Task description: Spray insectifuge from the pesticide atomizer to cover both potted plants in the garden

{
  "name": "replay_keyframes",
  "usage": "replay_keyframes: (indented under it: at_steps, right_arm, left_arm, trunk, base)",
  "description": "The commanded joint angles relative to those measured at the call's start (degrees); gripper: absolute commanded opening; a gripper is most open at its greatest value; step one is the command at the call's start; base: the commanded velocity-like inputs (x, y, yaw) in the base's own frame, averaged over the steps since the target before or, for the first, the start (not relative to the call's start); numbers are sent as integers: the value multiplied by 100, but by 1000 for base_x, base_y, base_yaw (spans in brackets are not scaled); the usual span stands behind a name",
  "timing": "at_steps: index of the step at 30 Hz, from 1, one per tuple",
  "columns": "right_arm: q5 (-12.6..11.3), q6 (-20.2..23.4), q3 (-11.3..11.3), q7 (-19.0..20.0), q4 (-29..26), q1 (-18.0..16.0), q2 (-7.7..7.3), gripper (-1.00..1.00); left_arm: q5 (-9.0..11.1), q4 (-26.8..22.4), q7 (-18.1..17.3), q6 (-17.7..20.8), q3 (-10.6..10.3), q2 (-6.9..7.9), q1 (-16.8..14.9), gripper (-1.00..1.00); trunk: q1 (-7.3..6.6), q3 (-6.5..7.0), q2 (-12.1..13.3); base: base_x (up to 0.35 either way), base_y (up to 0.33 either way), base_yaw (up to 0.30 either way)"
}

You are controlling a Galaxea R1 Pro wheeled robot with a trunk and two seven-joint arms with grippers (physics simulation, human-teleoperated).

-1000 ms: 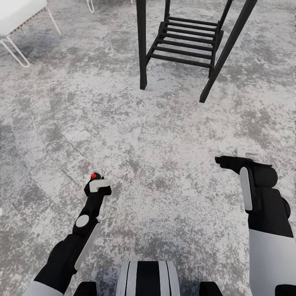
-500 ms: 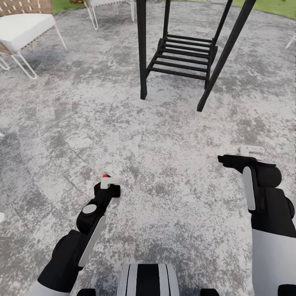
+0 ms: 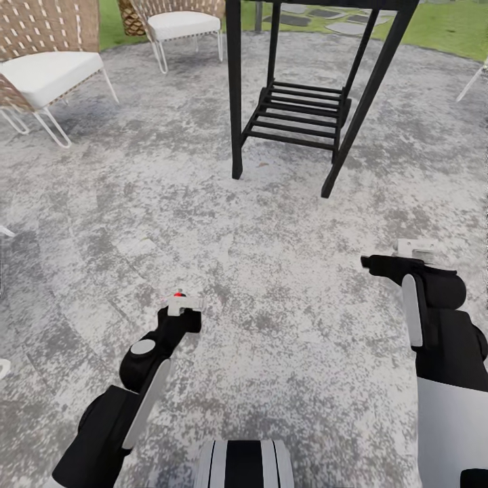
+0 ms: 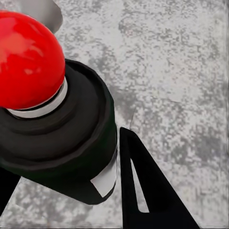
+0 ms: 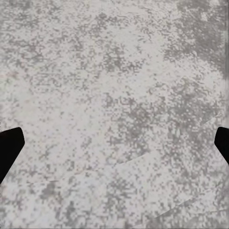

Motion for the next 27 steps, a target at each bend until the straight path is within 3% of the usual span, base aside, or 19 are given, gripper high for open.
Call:
replay_keyframes:
  at_steps: [1, 5, 12, 19, 22, 27]
  right_arm:
    - [-2, 27, 2, -17, -3, -3, -3, 100]
    - [-4, 10, -4, -2, 3, -5, -14, 100]
    - [-5, 28, -5, 7, 35, 3, -26, 100]
    - [-16, 43, -5, 7, 54, 3, -30, 100]
    - [-18, 40, -10, 7, 57, 4, -31, 100]
    - [-19, 37, -13, 7, 58, 2, -32, 100]
  left_arm:
    - [58, -8, 3, 105, 7, -1, 3, -100]
    - [234, 63, -506, 535, 2, -49, 39, -100]
    - [403, 10, -802, 636, 112, -7, 459, -100]
    - [584, -14, -1084, 657, 290, -84, 566, -100]
    - [974, -15, -1145, 684, 381, -74, 587, -100]
    - [1222, -15, -1176, 671, 436, -16, 601, -100]
  trunk:
    - [-3, 19, 0]
    - [-13, 108, 5]
    - [-32, 263, 15]
    - [-50, 418, 24]
    - [-57, 485, 28]
    - [-70, 595, 35]
  base:
    - [0, 0, 0]
    - [0, 0, 0]
    - [0, 0, 0]
    - [0, 0, 0]
    - [0, 0, 0]
    - [0, 0, 0]
